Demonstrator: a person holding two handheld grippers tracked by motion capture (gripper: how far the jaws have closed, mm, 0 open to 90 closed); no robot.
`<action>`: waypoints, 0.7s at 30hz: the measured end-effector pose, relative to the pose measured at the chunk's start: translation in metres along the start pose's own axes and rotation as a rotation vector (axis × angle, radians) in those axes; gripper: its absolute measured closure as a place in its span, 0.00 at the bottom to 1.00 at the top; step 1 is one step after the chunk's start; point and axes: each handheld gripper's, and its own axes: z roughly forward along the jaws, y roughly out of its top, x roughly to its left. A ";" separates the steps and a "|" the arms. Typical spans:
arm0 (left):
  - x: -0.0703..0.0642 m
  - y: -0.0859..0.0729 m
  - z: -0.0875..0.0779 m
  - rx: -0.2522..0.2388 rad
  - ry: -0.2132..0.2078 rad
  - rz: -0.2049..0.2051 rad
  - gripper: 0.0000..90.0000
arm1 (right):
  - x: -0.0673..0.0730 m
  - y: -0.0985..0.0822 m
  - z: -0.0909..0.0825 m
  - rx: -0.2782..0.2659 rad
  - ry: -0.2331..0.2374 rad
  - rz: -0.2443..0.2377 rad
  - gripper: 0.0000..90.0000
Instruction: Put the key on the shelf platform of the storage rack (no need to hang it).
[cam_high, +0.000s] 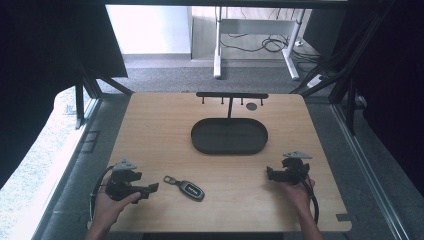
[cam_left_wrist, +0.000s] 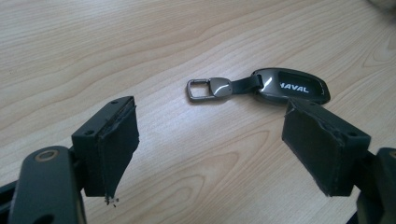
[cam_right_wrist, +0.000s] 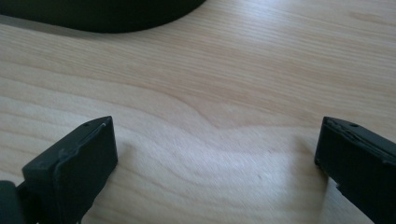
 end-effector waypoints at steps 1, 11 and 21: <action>0.000 0.000 0.000 0.000 0.000 0.000 0.21 | 0.001 -0.001 -0.001 -0.002 -0.009 0.011 0.00; -0.002 0.000 0.003 0.003 0.001 0.005 0.21 | 0.000 -0.005 -0.025 -0.023 0.027 -0.041 0.20; 0.004 -0.002 0.001 -0.002 0.002 -0.011 0.21 | -0.007 -0.006 -0.042 -0.062 0.076 -0.042 0.24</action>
